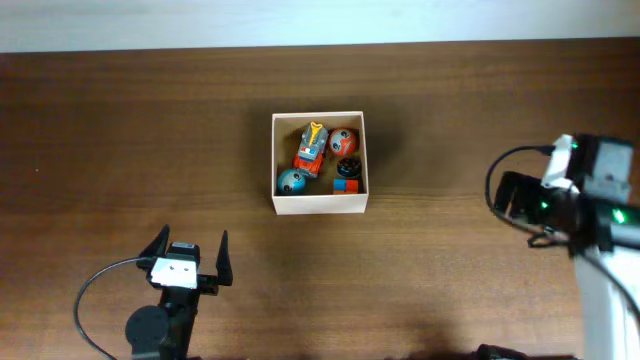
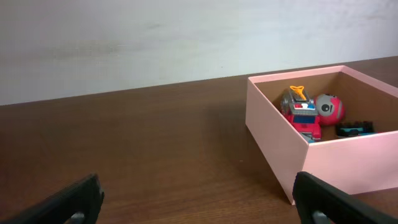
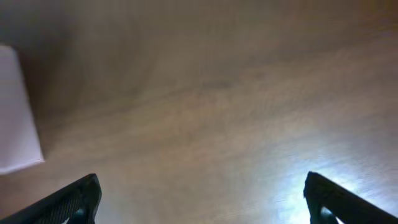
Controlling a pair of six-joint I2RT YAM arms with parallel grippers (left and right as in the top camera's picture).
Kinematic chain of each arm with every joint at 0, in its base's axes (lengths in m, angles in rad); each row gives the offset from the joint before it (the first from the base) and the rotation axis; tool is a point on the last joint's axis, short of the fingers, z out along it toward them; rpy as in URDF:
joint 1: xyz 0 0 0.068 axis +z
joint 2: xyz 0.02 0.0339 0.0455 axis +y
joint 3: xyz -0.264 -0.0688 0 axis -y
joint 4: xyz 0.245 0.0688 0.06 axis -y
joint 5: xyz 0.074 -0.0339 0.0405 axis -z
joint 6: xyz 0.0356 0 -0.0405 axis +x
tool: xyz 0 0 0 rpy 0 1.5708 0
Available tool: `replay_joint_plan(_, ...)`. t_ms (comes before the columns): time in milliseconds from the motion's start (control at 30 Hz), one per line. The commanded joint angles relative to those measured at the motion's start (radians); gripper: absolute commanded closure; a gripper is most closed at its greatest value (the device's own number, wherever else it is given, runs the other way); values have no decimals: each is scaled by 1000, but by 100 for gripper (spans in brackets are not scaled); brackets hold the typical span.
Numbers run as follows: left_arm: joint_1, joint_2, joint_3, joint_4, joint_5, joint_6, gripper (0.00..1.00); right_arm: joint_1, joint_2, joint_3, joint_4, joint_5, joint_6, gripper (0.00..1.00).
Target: Pack container
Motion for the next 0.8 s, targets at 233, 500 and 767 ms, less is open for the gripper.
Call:
replay_joint_plan(233,6,4,-2,-5,10,16,1,6,-351,-210,584,87,-76,1)
replay_joint_plan(500,6,4,-2,-5,10,16,1,45,-673,-670,1160,84,-135,2)
replay_joint_plan(767,6,4,-2,-5,10,16,1,189,-921,-905,1302,84,-221,1)
